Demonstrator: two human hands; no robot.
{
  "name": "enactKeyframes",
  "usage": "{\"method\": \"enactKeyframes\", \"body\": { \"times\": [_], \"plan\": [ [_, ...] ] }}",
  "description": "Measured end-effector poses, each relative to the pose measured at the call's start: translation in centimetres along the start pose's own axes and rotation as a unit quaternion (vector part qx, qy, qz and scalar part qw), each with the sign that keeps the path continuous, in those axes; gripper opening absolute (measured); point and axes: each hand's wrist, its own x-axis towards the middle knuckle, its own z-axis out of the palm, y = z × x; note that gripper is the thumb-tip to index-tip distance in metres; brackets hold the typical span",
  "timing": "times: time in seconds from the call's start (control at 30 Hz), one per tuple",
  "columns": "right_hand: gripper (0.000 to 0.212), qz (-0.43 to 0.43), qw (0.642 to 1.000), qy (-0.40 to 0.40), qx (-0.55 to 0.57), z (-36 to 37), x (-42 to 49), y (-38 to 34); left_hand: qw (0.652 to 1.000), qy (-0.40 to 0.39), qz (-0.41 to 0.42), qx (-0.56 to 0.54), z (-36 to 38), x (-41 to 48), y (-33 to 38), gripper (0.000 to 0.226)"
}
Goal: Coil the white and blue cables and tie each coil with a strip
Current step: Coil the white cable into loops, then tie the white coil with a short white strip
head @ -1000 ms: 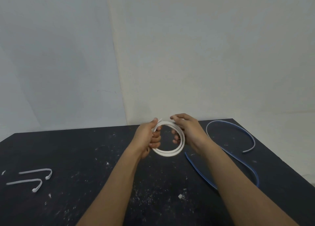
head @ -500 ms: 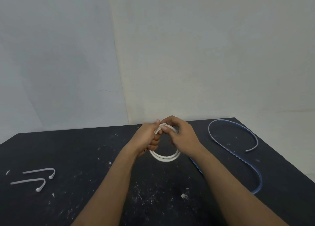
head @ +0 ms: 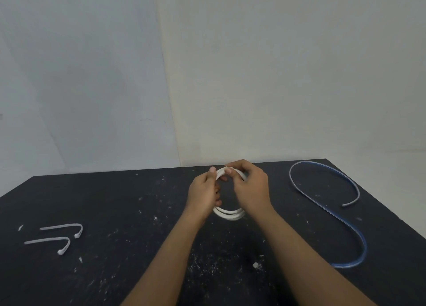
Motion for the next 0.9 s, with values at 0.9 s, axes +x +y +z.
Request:
{"method": "enactKeyframes", "body": {
  "times": [0.9],
  "plan": [
    [0.03, 0.048, 0.955, -0.267, -0.122, 18.2, -2.5, -2.4, 0.925, 0.291, 0.046, 0.24, -21.9, -1.6, -1.9, 0.046]
  ]
}}
